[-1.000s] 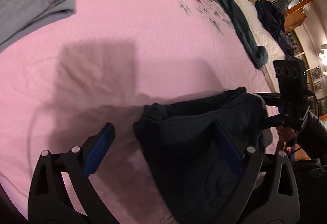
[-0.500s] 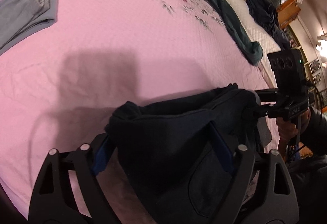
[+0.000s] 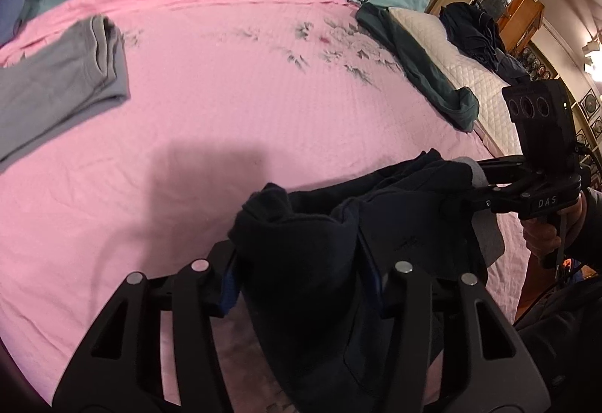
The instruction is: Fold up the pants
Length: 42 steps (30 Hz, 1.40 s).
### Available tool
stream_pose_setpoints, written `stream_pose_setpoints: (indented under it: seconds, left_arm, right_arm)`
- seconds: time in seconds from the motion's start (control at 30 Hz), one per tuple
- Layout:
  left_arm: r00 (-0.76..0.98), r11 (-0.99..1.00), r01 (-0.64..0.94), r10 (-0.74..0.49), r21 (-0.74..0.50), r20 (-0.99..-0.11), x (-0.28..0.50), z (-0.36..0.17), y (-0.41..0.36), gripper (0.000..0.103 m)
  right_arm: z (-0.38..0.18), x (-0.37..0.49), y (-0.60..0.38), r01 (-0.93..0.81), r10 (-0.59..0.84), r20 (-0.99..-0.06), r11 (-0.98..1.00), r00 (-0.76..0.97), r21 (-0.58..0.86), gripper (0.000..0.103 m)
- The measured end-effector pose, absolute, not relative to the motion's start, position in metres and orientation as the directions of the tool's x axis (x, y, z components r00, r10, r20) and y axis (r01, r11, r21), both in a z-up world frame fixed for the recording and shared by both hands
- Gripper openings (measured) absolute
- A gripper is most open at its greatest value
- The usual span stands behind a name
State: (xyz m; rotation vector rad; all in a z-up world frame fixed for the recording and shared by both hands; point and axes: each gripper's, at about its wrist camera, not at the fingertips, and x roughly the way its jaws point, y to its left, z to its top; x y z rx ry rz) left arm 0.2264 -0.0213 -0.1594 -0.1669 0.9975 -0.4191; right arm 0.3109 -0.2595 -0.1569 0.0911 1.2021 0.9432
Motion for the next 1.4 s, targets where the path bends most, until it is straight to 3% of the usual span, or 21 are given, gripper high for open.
stream_pose_setpoints:
  seconds: [0.33,0.63,0.7,0.83,0.9,1.07,1.17,1.23,1.3,1.37,1.4]
  left_arm:
    - [0.566,0.942,0.237,-0.333,-0.237,-0.754,0.287,-0.137,-0.002,0.052]
    - [0.553,0.961,0.212,-0.266,-0.176,-0.79,0.358,-0.164,-0.002,0.052]
    - [0.553,0.966,0.195,-0.25,-0.168,-0.794,0.363,-0.175,-0.002,0.056]
    - [0.57,0.975,0.127,-0.221,-0.181,-0.791,0.363,-0.183,0.006,0.077]
    - [0.575,0.976,0.111,-0.215,-0.185,-0.789,0.361,-0.18,0.009,0.08]
    - [0.639,0.989,0.063,-0.143,-0.133,-0.756,0.341,-0.143,0.024,0.08]
    - [0.692,0.984,0.073,-0.168,-0.163,-0.702,0.329,-0.115,0.03,0.075]
    - [0.677,0.959,0.146,-0.275,-0.243,-0.683,0.33,-0.108,0.023,0.059]
    - [0.637,0.936,0.205,-0.349,-0.285,-0.687,0.339,-0.114,0.009,0.049]
    - [0.601,0.938,0.219,-0.345,-0.267,-0.721,0.348,-0.129,-0.002,0.042]
    - [0.582,0.946,0.211,-0.325,-0.248,-0.745,0.354,-0.14,-0.005,0.041]
  right_arm:
    - [-0.139,0.378,-0.221,-0.607,0.649,-0.749,0.651,0.133,0.456,0.041]
    - [-0.17,0.438,-0.2,-0.549,0.593,-0.79,0.717,0.157,0.429,0.041]
    - [-0.179,0.444,-0.199,-0.54,0.587,-0.794,0.725,0.159,0.428,0.043]
    - [-0.184,0.443,-0.203,-0.52,0.585,-0.794,0.736,0.166,0.434,0.053]
    - [-0.18,0.44,-0.205,-0.517,0.565,-0.804,0.752,0.184,0.41,0.065]
    - [-0.145,0.425,-0.22,-0.517,0.534,-0.796,0.785,0.284,0.342,0.065]
    - [-0.114,0.41,-0.229,-0.531,0.576,-0.728,0.775,0.371,0.343,0.055]
    - [-0.105,0.405,-0.219,-0.572,0.631,-0.699,0.726,0.336,0.381,0.046]
    - [-0.113,0.407,-0.201,-0.597,0.651,-0.708,0.692,0.273,0.406,0.034]
    - [-0.133,0.413,-0.192,-0.572,0.617,-0.745,0.716,0.251,0.4,0.03]
    - [-0.147,0.42,-0.19,-0.542,0.579,-0.776,0.749,0.253,0.382,0.02]
